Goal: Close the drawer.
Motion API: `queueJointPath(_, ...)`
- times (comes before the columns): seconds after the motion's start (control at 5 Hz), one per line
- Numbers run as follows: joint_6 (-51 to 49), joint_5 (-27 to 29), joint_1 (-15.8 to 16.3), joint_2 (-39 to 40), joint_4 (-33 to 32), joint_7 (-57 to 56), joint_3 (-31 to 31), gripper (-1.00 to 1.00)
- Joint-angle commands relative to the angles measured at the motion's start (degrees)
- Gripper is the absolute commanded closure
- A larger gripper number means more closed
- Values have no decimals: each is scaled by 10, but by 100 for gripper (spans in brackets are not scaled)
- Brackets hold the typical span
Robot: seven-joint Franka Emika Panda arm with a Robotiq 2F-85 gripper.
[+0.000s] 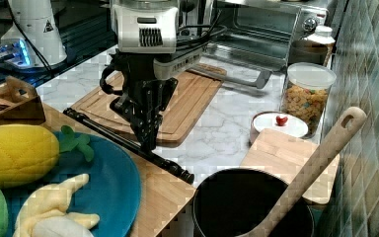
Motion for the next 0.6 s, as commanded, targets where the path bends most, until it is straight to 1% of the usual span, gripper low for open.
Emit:
queueJointPath(0.2, 52, -11, -68, 14, 11, 24, -73, 100)
queueJointPath(0.6, 51, -7, -64, 14, 11, 21, -78, 100)
